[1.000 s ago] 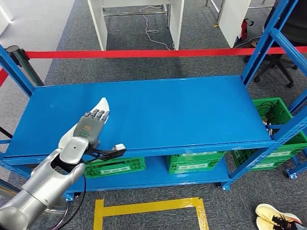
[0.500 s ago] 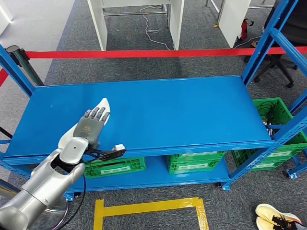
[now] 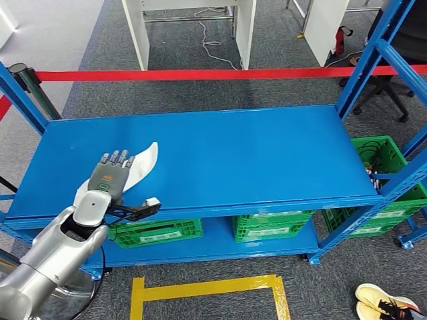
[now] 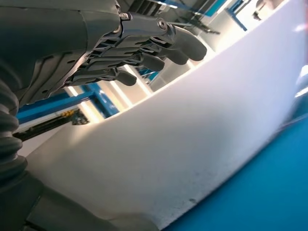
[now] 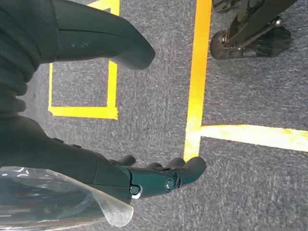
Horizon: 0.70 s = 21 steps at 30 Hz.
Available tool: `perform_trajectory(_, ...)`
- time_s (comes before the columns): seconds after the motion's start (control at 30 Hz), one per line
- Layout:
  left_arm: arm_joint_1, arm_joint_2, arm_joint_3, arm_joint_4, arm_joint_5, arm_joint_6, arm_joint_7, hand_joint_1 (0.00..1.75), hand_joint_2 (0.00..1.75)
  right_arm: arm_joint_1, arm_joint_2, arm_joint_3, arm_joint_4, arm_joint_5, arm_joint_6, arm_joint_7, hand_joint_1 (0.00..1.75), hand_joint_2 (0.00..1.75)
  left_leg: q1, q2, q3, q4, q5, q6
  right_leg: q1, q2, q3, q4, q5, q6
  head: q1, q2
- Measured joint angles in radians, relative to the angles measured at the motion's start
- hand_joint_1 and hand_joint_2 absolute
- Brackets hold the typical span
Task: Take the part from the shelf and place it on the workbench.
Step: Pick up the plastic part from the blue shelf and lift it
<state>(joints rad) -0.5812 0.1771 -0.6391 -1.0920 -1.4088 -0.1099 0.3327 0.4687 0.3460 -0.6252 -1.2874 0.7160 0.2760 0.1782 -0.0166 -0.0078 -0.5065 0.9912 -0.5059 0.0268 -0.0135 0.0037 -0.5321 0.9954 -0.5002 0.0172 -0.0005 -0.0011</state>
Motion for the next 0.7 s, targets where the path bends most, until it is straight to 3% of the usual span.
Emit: perform_trajectory(0.7, 0.000, 0.031, 0.031, 0.020, -0.008, 0.000, 0.005, 0.00, 1.75, 0.022, 0.000, 0.025, -0.021, -0.014, 0.001, 0.015, 0.00, 1.75, 0.000, 0.000, 0.000, 0.000, 0.000, 0.000, 0.000, 0.000, 0.000, 0.000, 0.000, 0.000, 0.000, 0.000)
